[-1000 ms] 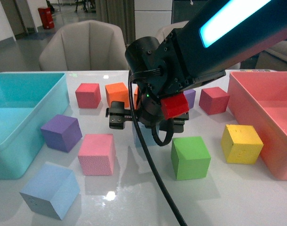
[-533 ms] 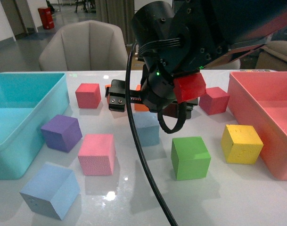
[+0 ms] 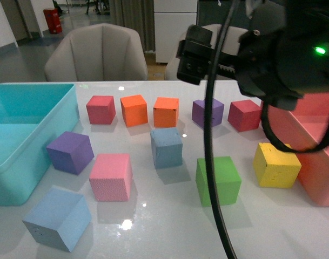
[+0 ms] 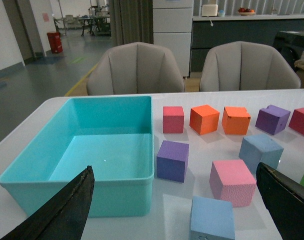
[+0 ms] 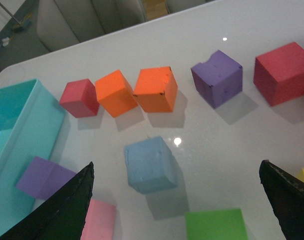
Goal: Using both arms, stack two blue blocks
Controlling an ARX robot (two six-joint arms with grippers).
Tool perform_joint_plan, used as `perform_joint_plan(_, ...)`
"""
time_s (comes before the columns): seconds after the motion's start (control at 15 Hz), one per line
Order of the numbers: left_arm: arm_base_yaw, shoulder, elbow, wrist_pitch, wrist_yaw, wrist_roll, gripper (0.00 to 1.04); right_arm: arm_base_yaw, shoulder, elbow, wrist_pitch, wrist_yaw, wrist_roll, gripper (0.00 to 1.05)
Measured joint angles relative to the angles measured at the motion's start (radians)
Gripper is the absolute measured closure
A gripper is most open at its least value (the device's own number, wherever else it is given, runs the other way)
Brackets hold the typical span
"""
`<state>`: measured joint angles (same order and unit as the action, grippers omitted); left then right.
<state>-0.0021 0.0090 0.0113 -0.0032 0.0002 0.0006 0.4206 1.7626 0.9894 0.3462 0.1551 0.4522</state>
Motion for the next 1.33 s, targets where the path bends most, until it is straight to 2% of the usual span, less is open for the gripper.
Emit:
perform_joint_plan(0.13, 0.000, 0.000, 0.000, 0.000, 0.000, 0.000, 0.07, -0.032, -0.143, -0.213, 0.080, -0.019, 0.000, 0.06)
perform_joint_plan(0.4, 0.000, 0.000, 0.000, 0.000, 0.000, 0.000, 0.07, -0.199, -0.547, -0.553, 0.085, -0.111, 0.019, 0.06)
perform_joint_plan(0.47, 0.000, 0.000, 0.000, 0.000, -0.001, 0.000, 0.07, -0.327, -0.725, -0.773, 0.387, -0.072, -0.201, 0.28)
perform_joint_plan(0.53, 0.000, 0.000, 0.000, 0.000, 0.000, 0.000, 0.07, -0.429, -1.022, -0.872, 0.197, -0.133, -0.364, 0.52)
perform_joint_plan(0.6, 0.000, 0.000, 0.000, 0.000, 0.000, 0.000, 0.07, -0.425, -1.156, -0.895, 0.097, -0.153, -0.402, 0.63)
perform_joint_plan(0.8, 0.000, 0.000, 0.000, 0.000, 0.000, 0.000, 0.07, -0.420, -1.260, -0.916, 0.027, -0.156, -0.417, 0.73)
perform_joint_plan(0.87, 0.000, 0.000, 0.000, 0.000, 0.000, 0.000, 0.07, -0.421, -1.326, -0.931, -0.003, -0.156, -0.425, 0.80)
perform_joint_plan(1.0, 0.000, 0.000, 0.000, 0.000, 0.000, 0.000, 0.07, -0.421, -1.410, -0.937, -0.038, -0.155, -0.442, 1.03)
perform_joint_plan(1.33, 0.000, 0.000, 0.000, 0.000, 0.000, 0.000, 0.07, -0.421, -1.522, -0.978, -0.100, -0.155, -0.446, 1.03)
